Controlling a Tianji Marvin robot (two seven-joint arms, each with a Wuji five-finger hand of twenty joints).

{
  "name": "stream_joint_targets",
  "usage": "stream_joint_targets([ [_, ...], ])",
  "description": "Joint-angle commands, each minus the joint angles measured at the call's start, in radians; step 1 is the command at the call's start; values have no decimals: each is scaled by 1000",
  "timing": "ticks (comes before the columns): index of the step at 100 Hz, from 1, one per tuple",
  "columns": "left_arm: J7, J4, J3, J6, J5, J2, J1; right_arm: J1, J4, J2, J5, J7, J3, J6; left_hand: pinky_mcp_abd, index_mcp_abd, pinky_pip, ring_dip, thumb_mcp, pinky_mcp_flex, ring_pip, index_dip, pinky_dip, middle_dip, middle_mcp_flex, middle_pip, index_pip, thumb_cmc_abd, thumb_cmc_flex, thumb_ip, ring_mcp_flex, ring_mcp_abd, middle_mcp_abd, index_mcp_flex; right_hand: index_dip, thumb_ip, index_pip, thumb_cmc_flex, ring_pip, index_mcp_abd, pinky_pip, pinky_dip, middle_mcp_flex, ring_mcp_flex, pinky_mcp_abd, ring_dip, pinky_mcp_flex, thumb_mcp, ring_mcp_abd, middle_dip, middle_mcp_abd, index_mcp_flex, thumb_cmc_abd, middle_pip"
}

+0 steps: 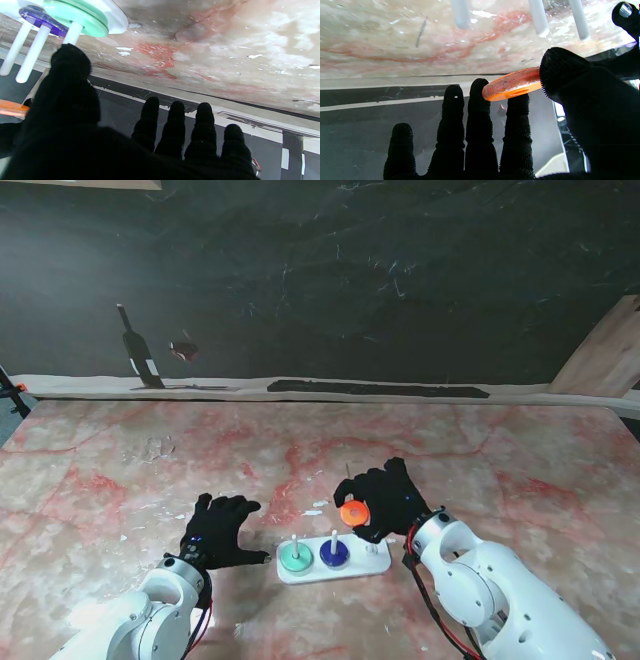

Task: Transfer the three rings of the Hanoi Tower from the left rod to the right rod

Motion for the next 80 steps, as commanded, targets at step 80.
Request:
stream_joint_targets([
  [80,-3,-11,-7,-2,-4,0,10,119,130,-18,69,-8,-134,-34,14,4,12,10,-34,-8,2,-8,6,-12,7,-3,-19,24,16,52,24,12,28,-6,26,60,32,36,-9,-18,16,18,-6,6,20,-5,-9,50,-5,7,-38,-11,67,3],
])
